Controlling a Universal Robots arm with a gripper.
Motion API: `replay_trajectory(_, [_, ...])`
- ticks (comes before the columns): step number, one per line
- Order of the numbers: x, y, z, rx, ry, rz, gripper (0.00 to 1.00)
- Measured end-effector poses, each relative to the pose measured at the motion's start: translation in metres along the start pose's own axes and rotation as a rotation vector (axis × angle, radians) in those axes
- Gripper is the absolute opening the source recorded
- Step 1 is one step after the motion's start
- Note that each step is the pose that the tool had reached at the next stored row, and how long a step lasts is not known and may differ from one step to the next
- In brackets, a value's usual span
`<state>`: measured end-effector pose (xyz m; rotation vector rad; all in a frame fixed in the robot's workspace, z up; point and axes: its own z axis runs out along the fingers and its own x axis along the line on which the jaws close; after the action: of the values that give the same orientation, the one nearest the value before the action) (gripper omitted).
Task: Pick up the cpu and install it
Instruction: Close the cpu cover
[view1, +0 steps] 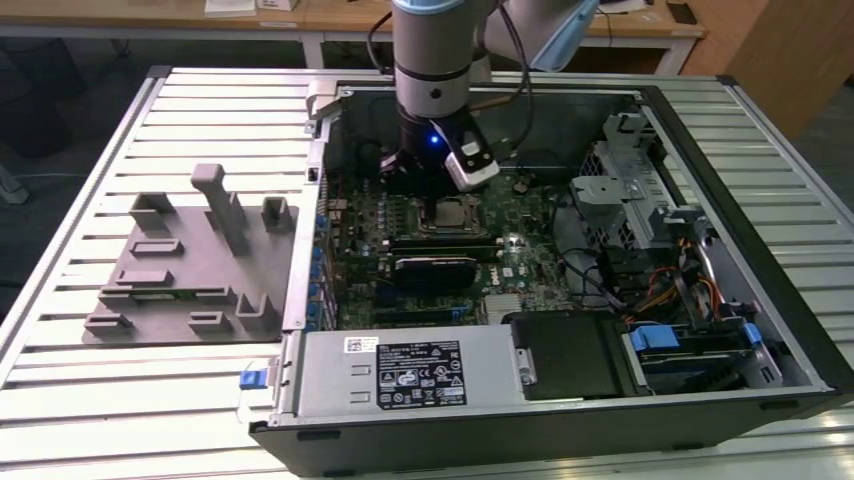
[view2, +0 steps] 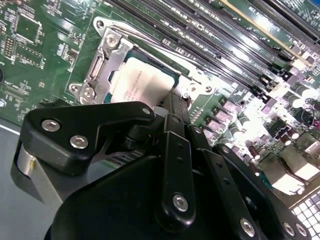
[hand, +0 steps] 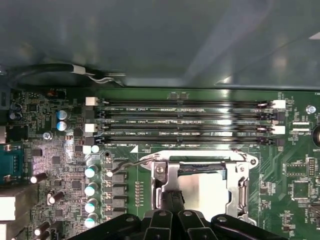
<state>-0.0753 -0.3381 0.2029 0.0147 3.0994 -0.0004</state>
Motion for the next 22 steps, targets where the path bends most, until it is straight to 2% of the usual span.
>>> replay_trajectory(8, [0.0055,-0.0001,0.0012,0.0000,0.0000,0.000,0.11])
replay_trajectory(16, [0.0057,0.0000,0.0029,0.0000,0.0001,0.000,0.11])
replay_trajectory(22, [0.0026,0.0000,0.0030,-0.0001,0.0000,0.000,0.11])
